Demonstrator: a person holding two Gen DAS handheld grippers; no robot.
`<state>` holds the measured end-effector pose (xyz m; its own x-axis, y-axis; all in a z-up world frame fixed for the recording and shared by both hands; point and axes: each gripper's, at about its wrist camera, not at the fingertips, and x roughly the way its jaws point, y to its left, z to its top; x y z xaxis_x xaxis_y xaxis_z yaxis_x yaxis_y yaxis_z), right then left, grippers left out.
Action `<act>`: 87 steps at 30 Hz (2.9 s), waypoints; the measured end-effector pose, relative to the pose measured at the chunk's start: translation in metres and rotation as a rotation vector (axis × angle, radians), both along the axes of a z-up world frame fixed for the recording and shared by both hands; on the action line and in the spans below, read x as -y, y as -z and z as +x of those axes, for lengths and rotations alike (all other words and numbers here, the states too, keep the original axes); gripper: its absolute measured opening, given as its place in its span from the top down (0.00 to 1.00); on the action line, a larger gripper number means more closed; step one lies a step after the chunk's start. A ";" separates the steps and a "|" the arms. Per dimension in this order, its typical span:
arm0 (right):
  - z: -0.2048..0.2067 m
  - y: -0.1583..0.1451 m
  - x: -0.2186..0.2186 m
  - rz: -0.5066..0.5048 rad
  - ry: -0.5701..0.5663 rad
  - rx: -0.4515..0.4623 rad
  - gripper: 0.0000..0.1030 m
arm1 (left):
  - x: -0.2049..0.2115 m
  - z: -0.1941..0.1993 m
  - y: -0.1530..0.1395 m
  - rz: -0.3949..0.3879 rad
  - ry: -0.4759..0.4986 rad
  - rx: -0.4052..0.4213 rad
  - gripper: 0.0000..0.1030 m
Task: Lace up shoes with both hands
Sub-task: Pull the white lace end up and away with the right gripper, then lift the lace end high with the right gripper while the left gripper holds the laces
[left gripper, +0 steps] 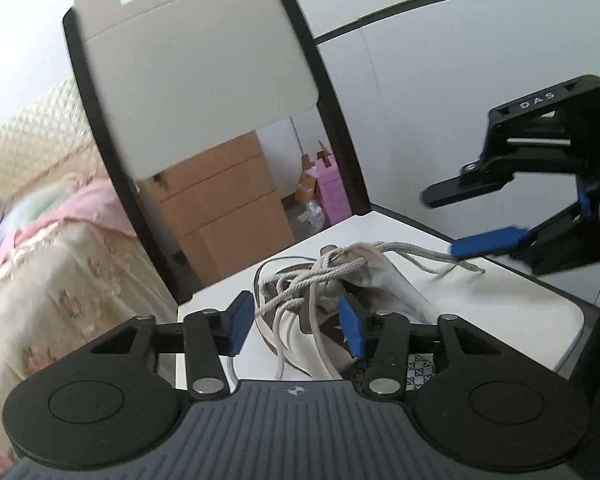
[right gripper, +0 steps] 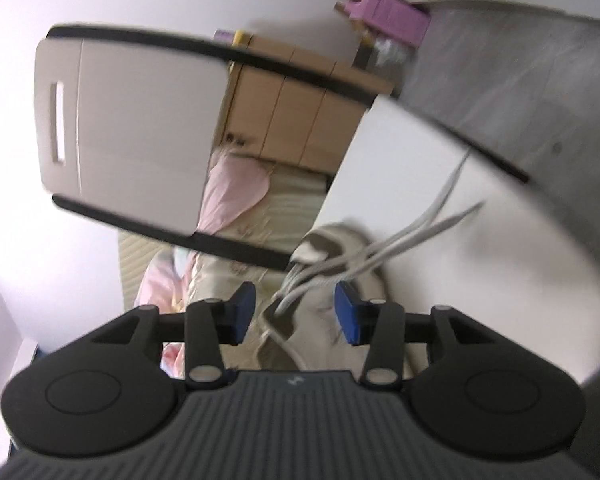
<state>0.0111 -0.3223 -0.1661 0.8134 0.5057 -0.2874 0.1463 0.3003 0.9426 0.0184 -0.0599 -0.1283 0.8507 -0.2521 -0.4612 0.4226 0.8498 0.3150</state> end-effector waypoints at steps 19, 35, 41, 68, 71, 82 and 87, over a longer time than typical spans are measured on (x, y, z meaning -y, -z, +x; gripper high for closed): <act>0.018 0.010 0.009 -0.137 0.254 -0.056 0.98 | 0.010 0.011 0.010 -0.010 -0.083 -0.022 0.92; -0.029 0.020 0.102 -0.399 0.412 -0.286 0.98 | 0.015 0.015 0.009 -0.019 -0.138 -0.042 0.91; -0.026 0.039 0.107 -0.474 0.375 -0.388 0.98 | 0.012 0.015 0.010 -0.036 -0.137 -0.046 0.87; -0.008 -0.017 0.065 -0.279 0.312 -0.116 0.60 | -0.006 0.004 0.007 -0.144 -0.027 -0.011 0.64; 0.010 -0.002 0.052 -0.113 0.212 -0.111 0.60 | -0.007 0.008 0.011 -0.143 -0.021 -0.015 0.64; 0.059 0.029 -0.010 0.110 0.047 -0.166 0.56 | -0.019 0.020 0.016 -0.169 -0.041 -0.053 0.64; 0.067 0.034 -0.007 0.162 0.130 -0.145 0.56 | -0.021 0.027 0.016 -0.188 -0.037 -0.069 0.61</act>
<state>0.0781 -0.3153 -0.2005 0.8308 0.4486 -0.3293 0.3108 0.1169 0.9433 0.0450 -0.0385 -0.1444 0.8290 -0.3088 -0.4662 0.4053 0.9062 0.1204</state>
